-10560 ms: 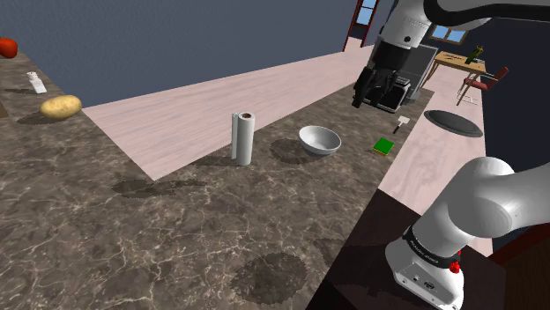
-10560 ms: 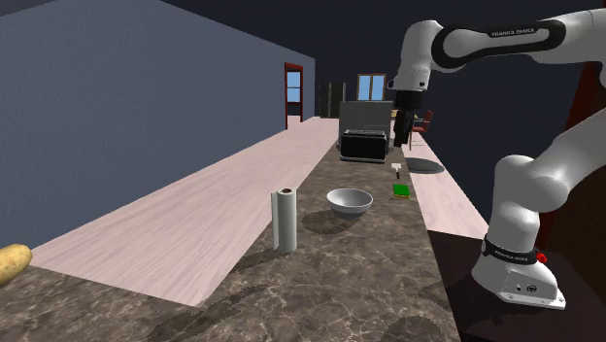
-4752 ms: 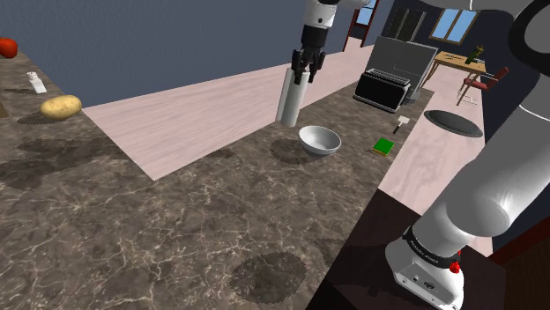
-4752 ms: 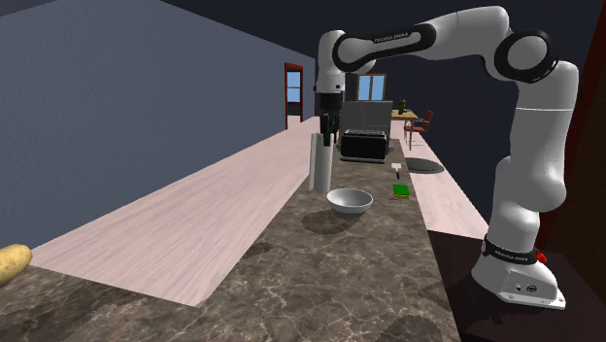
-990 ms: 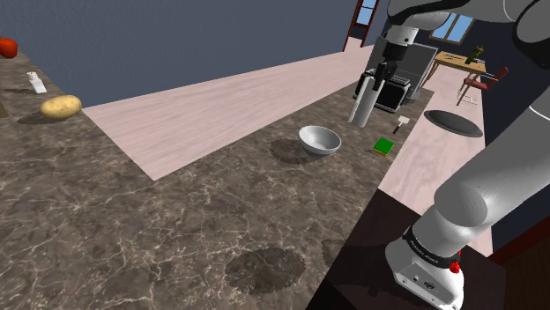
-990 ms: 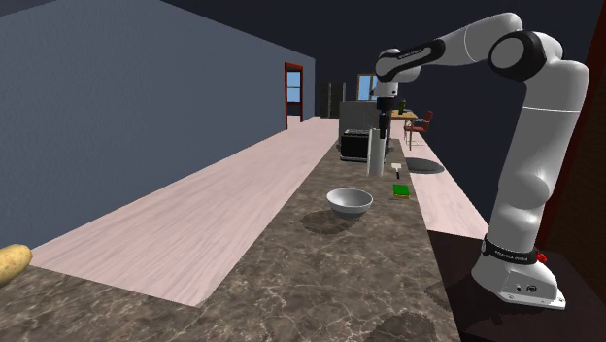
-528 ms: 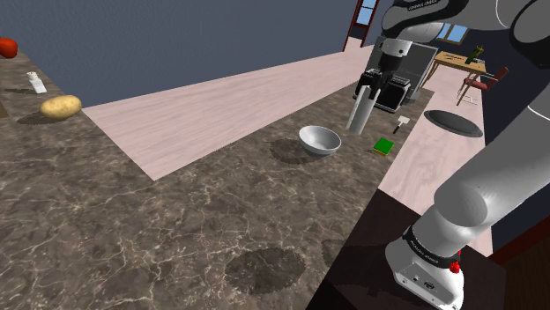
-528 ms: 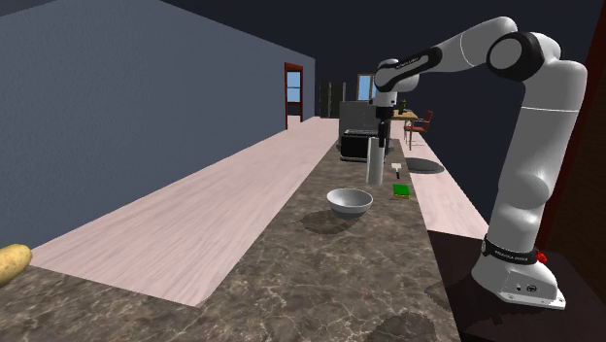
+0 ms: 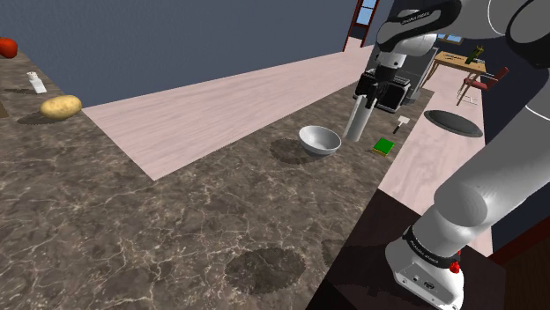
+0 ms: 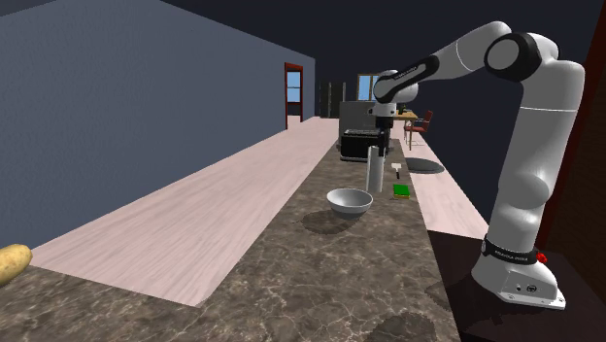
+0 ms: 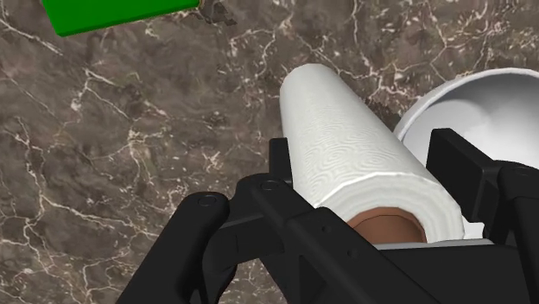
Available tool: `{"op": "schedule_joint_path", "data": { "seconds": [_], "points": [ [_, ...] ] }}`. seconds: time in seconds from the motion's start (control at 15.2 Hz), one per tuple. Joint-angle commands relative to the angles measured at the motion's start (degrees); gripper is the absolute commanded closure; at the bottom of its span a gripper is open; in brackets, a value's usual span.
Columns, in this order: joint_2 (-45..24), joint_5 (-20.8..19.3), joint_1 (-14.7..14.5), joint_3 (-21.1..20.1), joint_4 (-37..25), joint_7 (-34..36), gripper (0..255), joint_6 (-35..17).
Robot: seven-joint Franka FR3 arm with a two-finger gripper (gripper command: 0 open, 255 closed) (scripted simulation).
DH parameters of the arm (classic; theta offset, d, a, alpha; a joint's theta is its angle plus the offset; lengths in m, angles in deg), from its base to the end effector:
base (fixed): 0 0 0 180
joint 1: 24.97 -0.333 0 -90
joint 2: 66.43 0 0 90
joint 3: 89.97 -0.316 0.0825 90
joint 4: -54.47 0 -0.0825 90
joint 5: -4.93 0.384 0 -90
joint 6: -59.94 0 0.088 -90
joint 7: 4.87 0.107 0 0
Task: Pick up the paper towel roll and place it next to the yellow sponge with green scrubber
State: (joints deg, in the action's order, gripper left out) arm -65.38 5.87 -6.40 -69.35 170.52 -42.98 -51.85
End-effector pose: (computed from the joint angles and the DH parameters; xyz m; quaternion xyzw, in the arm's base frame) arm 0.4200 -0.3419 0.4506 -0.9995 0.0126 0.0156 0.0263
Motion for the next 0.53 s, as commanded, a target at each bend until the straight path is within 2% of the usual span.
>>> {"op": "schedule_joint_path", "data": {
  "seconds": [0.0,0.46],
  "points": [
    [-0.94,0.37,0.02,0.03,0.64,-0.23,255,-1.54],
    [-2.92,1.21,0.11,0.1,3.87,-0.93,255,-6.61]
  ]
}}
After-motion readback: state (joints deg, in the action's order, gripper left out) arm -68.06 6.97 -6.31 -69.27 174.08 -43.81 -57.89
